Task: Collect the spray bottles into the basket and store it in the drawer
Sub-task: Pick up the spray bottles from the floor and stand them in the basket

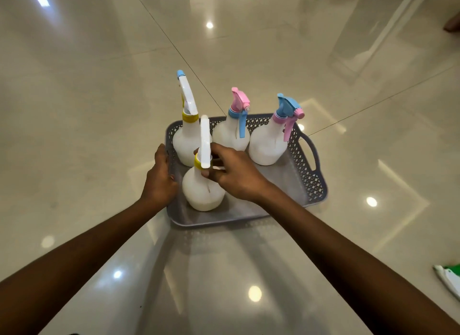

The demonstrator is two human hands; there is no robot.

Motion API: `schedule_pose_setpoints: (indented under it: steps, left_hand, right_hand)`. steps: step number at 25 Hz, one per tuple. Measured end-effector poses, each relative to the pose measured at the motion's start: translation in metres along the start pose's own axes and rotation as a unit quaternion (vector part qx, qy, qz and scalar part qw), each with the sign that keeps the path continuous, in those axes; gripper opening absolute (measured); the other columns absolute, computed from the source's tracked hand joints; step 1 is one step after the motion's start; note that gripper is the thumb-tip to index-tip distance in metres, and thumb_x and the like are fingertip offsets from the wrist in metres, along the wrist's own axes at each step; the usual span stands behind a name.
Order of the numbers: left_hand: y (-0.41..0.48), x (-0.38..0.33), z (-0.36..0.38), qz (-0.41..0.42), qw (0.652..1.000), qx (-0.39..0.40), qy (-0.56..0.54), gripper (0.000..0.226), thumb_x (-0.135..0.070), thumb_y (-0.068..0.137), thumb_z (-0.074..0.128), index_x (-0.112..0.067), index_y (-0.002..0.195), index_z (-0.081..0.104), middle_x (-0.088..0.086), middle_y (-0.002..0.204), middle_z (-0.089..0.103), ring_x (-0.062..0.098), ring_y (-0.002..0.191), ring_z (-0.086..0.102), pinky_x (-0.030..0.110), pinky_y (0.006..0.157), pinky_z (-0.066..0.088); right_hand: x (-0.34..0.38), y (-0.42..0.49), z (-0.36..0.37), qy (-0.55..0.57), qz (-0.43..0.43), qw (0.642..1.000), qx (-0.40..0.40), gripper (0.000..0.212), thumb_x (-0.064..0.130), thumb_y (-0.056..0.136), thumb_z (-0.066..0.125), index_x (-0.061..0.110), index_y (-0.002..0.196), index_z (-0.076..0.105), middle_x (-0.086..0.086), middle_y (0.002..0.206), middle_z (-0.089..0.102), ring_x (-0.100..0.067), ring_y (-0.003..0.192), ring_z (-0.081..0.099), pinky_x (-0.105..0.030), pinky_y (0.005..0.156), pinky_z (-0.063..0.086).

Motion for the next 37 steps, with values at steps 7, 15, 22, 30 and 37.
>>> schedule_pose_setpoints:
  steps: [7,15,22,30,37]
  left_hand:
    - [0.003,0.003,0.001,0.022,1.0,0.001,0.001,0.073,-0.003,0.088,0.049,-0.013,0.147,0.009,0.012,0.147,0.04,0.04,0.126,0.045,0.038,0.092,0.038]
    - [0.002,-0.004,0.013,0.033,0.999,-0.001,0.024,0.074,0.001,0.088,0.049,-0.013,0.148,0.008,0.018,0.146,0.039,0.046,0.126,0.043,0.047,0.099,0.036]
    - [0.007,-0.039,0.052,0.069,0.997,0.037,0.027,0.078,-0.011,0.081,0.049,-0.01,0.148,0.008,0.02,0.145,0.04,0.046,0.125,0.044,0.047,0.098,0.037]
    - [0.007,-0.082,0.111,0.116,0.99,0.07,0.023,0.078,0.004,0.085,0.051,-0.013,0.149,0.01,0.014,0.146,0.041,0.04,0.13,0.041,0.036,0.093,0.034]
    - [-0.011,-0.118,0.153,0.154,0.981,0.117,0.013,0.079,-0.006,0.086,0.056,-0.012,0.149,0.009,0.013,0.148,0.038,0.04,0.131,0.039,0.04,0.102,0.033]
  right_hand:
    - [-0.027,-0.015,-0.01,0.039,0.028,0.999,0.023,0.045,0.016,0.081,0.069,0.012,0.124,0.054,-0.006,0.125,0.061,-0.013,0.108,0.058,-0.026,0.089,0.051]
    - [-0.157,-0.18,-0.205,-0.2,0.228,0.917,-0.26,0.038,-0.015,0.066,0.052,0.021,0.067,0.064,0.0,0.076,0.069,0.006,0.073,0.063,-0.006,0.067,0.044]
    - [-0.296,-0.307,-0.235,-0.487,0.431,0.75,-0.119,0.043,-0.001,0.074,0.064,0.016,0.114,0.062,-0.007,0.125,0.061,-0.029,0.117,0.048,-0.039,0.091,0.039]
    - [-0.33,-0.351,-0.224,-0.549,0.453,0.702,-0.023,0.048,0.025,0.074,0.07,0.024,0.119,0.053,0.004,0.126,0.057,-0.02,0.128,0.043,-0.042,0.109,0.022]
    - [-0.293,-0.359,-0.255,-0.428,0.414,0.765,-0.244,0.052,0.0,0.068,0.071,0.007,0.115,0.05,-0.017,0.085,0.069,-0.038,0.087,0.064,-0.044,0.082,0.04]
Point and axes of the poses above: each hand's wrist, its own y-axis towards the middle knuckle, its own z-axis out of the palm, x = y × z, the point moved 9 cm from there along y, towards the middle knuckle
